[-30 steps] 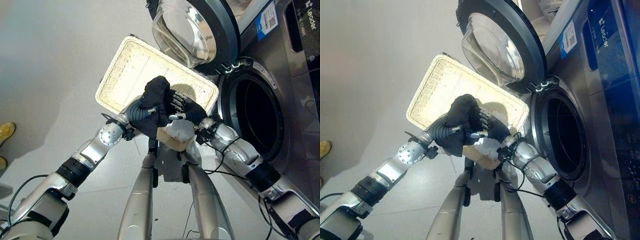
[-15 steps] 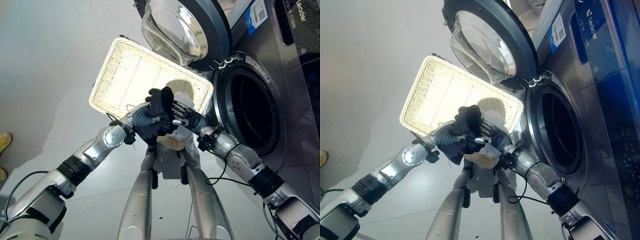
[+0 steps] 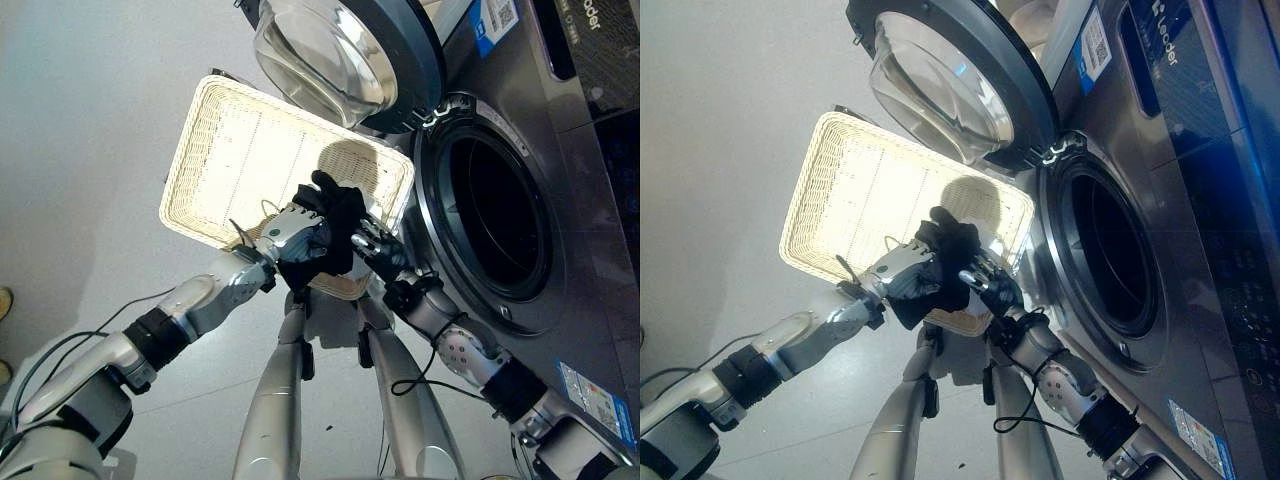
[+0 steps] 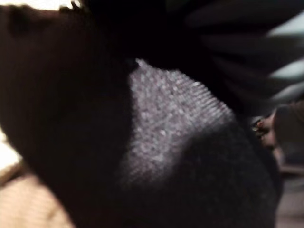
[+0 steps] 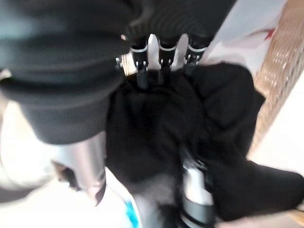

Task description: Put the clothes into the washing machine.

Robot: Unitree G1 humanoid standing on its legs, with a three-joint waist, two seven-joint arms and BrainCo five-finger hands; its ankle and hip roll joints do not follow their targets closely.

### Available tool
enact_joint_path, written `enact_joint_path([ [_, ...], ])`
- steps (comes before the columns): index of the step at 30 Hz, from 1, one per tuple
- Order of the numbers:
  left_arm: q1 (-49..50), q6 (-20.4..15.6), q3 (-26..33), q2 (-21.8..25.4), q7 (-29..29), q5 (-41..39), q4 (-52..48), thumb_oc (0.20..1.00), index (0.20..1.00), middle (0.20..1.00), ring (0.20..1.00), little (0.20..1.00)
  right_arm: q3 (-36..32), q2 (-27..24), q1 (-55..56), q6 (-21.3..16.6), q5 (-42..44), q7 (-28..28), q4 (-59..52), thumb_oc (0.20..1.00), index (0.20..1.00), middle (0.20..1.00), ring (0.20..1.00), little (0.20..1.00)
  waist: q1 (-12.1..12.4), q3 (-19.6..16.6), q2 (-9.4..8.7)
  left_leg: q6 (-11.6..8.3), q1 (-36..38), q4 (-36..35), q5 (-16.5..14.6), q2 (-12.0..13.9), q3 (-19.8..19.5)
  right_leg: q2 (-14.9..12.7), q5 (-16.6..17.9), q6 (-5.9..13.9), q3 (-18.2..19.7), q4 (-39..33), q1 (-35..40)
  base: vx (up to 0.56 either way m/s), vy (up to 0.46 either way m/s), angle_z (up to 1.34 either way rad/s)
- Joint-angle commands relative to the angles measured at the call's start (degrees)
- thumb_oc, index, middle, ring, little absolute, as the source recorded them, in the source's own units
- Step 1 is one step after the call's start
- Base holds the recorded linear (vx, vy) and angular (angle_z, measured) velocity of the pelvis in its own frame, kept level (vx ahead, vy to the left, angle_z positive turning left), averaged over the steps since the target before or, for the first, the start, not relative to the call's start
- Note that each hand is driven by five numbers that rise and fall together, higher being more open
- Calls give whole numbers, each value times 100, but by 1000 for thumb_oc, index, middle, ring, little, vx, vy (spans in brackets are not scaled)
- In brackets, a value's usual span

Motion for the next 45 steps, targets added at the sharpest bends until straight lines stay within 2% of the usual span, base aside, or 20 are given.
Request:
enact_joint_path([
  [1, -18, 228, 9, -144, 167, 437, -650, 200, 200, 200, 200, 200, 27, 261, 93, -424, 350, -472, -369, 1000, 1000, 1000, 1000, 1000, -100, -75, 81, -96, 77, -267, 117, -35, 109, 176, -447, 475, -210, 293, 164, -9, 57, -8],
  [2, -168, 373, -142, -244, 90, 512, -577, 200, 200, 200, 200, 200, 74, 360, 50, -540, 270, -633, -332, 1000, 1000, 1000, 1000, 1000, -117, -75, 86, -91, 35, -276, 147, -25, 135, 181, -396, 474, -198, 282, 117, 0, 40, -4],
  [6, -421, 456, -379, -351, -71, 525, -429, 200, 200, 200, 200, 200, 181, 480, -56, -679, 40, -815, -302, 1000, 1000, 1000, 1000, 1000, -130, -75, 82, -87, 59, -274, 144, -31, 137, 164, -378, 481, -193, 290, 126, 0, 0, 0],
  [15, -775, 491, -729, -724, -129, 566, 115, 200, 200, 200, 200, 200, 383, 685, -347, -474, 212, -1078, -139, 1000, 1000, 1000, 1000, 1000, -154, -75, 60, -78, 143, -292, 138, -50, 100, 184, -373, 464, -113, 299, 188, 0, 0, 0],
  [16, -819, 484, -774, -809, -40, 518, 237, 200, 200, 200, 200, 200, 425, 723, -387, -409, 262, -1003, -83, 680, 680, 680, 680, 680, -162, -75, 57, -82, 153, -290, 137, -46, 106, 185, -376, 463, -105, 305, 195, 0, 0, 0],
  [17, -819, 484, -774, -809, -40, 518, 237, 200, 200, 200, 200, 200, 425, 723, -387, -409, 262, -1003, -83, 680, 680, 680, 680, 680, -162, -75, 57, -82, 153, -290, 137, -46, 106, 185, -376, 463, -105, 305, 195, -2, 10, 4],
  [18, -827, 478, -782, -828, -13, 518, 263, 200, 200, 200, 200, 200, 430, 731, -394, -383, 284, -970, -71, 576, 576, 576, 576, 576, -163, -75, 56, -82, 151, -288, 137, -46, 107, 186, -378, 462, -103, 308, 193, 0, 0, 0],
  [21, -827, 478, -782, -828, -13, 518, 263, 200, 200, 200, 200, 200, 430, 731, -394, -383, 284, -970, -71, 576, 576, 576, 576, 576, -163, -75, 56, -82, 151, -288, 137, -46, 107, 186, -378, 462, -103, 308, 193, 0, 0, 0],
  [22, -857, 439, -786, -887, 24, 508, 347, 200, 200, 200, 200, 200, 459, 772, -414, -298, 353, -905, -32, 291, 291, 291, 291, 291, -162, -75, 52, -83, 155, -281, 134, -48, 103, 189, -383, 459, -95, 315, 200, 0, 0, 0],
  [23, -857, 439, -786, -887, 24, 508, 347, 200, 200, 200, 200, 200, 459, 772, -414, -298, 353, -905, -32, 291, 291, 291, 291, 291, -162, -75, 52, -83, 155, -281, 134, -48, 103, 189, -383, 459, -95, 315, 200, -17, -32, 0],
  [24, -816, 350, -786, -1093, 323, 462, 649, 200, 200, 200, 200, 200, 567, 851, -473, -152, 517, -639, 29, 200, 200, 200, 200, 200, -156, -75, 26, -88, 184, -275, 126, -40, 90, 198, -400, 456, -88, 343, 219, -13, -35, 1],
  [28, -752, 432, -712, -1199, 749, 363, 815, 200, 200, 200, 200, 200, 619, 839, -483, 11, 631, -377, 74, 200, 200, 200, 200, 200, -148, -75, 7, -93, 190, -276, 126, -32, 97, 218, -432, 450, -91, 386, 220, -6, -20, 0],
  [31, -719, 471, -662, -1241, 825, 433, 876, 200, 200, 200, 200, 200, 640, 839, -478, -30, 575, -244, 95, 200, 200, 200, 200, 200, -149, -75, 3, -93, 196, -272, 119, -29, 97, 231, -448, 448, -77, 405, 221, -4, -22, 0],
  [35, -591, 377, -484, -1285, 1358, 242, 1072, 200, 200, 200, 200, 200, 603, 829, -427, -87, 717, 12, 97, 200, 200, 200, 200, 200, -148, -75, -1, -105, 186, -230, 111, -40, 61, 247, -465, 443, -62, 435, 216, -8, -41, 1],
  [37, -576, 366, -456, -1292, 1446, 171, 1106, 213, 213, 213, 213, 213, 593, 825, -420, -106, 734, 75, 105, 200, 200, 200, 200, 200, -147, -75, -3, -105, 196, -237, 111, -41, 59, 247, -467, 444, -64, 430, 225, 0, 0, 0],
  [38, -554, 338, -420, -1296, 1550, 87, 1126, 351, 351, 351, 351, 351, 579, 824, -406, -132, 753, 131, 104, 200, 200, 200, 200, 200, -145, -75, -3, -104, 206, -247, 114, -41, 59, 247, -466, 445, -67, 423, 234, 0, 0, 0],
  [39, -521, 304, -359, -1302, 1679, -68, 1154, 1000, 1000, 1000, 1000, 1000, 555, 827, -378, -183, 787, 198, 81, 200, 200, 200, 200, 200, -145, -75, -5, -103, 211, -251, 112, -39, 64, 250, -466, 448, -68, 425, 231, 0, 0, 0],
  [41, -477, 255, -299, -1308, 1805, -277, 1178, 1000, 1000, 1000, 1000, 1000, 536, 824, -357, -237, 836, 247, 61, 200, 200, 200, 200, 200, -144, -75, -8, -105, 216, -257, 115, -36, 69, 250, -461, 452, -66, 421, 232, -9, -40, 1],
  [43, -182, -130, -13, -1448, 2014, -1281, 1292, 1000, 1000, 1000, 1000, 1000, 447, 863, -242, -535, 1060, 514, 25, 200, 200, 200, 200, 200, -126, -75, -13, -107, 230, -269, 120, -31, 77, 243, -451, 466, -64, 410, 240, -12, -78, 1],
  [45, 181, -448, 339, -1469, 1909, -2089, 1215, 1000, 1000, 1000, 1000, 1000, 295, 872, -103, -785, 1177, 715, -72, 200, 200, 200, 200, 200, -92, -75, 22, -104, 269, -297, 119, -51, 44, 238, -480, 475, -89, 421, 264, 3, -52, 1],
])
